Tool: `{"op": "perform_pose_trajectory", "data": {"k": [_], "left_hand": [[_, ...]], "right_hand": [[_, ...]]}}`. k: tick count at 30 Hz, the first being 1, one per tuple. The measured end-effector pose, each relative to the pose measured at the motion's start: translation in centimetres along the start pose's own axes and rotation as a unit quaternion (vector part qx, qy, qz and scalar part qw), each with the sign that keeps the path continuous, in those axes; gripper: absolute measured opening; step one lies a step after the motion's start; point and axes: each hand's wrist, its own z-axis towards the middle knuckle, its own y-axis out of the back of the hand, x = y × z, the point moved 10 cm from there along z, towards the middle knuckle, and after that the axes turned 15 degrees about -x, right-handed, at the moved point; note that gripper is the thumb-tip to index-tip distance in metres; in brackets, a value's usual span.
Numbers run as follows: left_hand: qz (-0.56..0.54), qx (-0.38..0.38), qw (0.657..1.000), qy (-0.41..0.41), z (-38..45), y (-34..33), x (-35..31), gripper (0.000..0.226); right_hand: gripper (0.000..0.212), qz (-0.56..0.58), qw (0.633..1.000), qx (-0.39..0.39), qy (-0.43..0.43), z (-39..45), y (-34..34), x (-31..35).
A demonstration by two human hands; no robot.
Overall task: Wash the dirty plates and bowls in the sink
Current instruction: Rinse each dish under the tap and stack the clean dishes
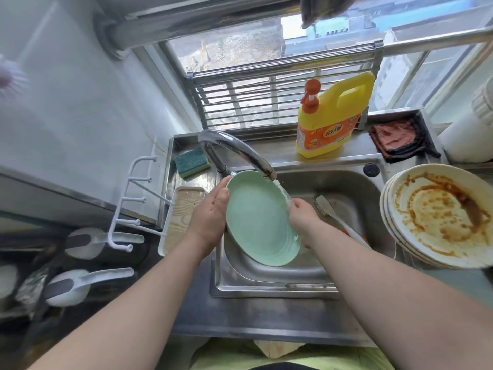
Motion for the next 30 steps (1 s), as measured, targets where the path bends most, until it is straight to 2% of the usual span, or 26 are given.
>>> {"op": "perform_pose_trajectory", "data": {"k": [3,7,9,12,14,18,23,30], "left_hand": [[-0.019,-0.012,1.0,-0.008,-0.6,0.5,0.5,0.047],[-0.022,-0.061,0.998,0.026,-1.2,1.4,2.3,0.048],[-0.019,-0.079,0.994,0.069,-1.4,1.4,3.7,0.047],[-0.054,-0.069,0.98,0.179,-2.2,-0.2,5.6,0.045],[-0.086,-0.063,0.969,0.223,-2.7,-1.7,5.8,0.038],[-0.129,-0.024,0.952,0.277,-3.9,-5.0,4.9,0.042],[-0.137,0.039,0.939,0.314,-5.2,-9.5,3.7,0.036],[-0.086,0.118,0.925,0.351,-7.7,-14.2,3.9,0.027]], "right_hand": [[0.029,0.032,0.998,-0.027,0.046,0.7,0.3,1.7],[0.029,0.047,0.986,-0.083,0.134,0.9,2.5,4.3],[0.027,0.036,0.98,-0.093,0.17,0.0,3.7,5.9],[0.025,0.01,0.973,-0.103,0.208,-0.9,5.5,7.4],[0.026,0.001,0.968,-0.104,0.23,-1.3,6.6,7.9],[0.03,-0.016,0.957,-0.12,0.265,-2.0,9.2,8.7],[0.039,-0.052,0.957,-0.133,0.253,-2.1,12.6,8.5],[0.043,-0.152,0.968,-0.141,0.145,0.1,17.0,6.0]]}}
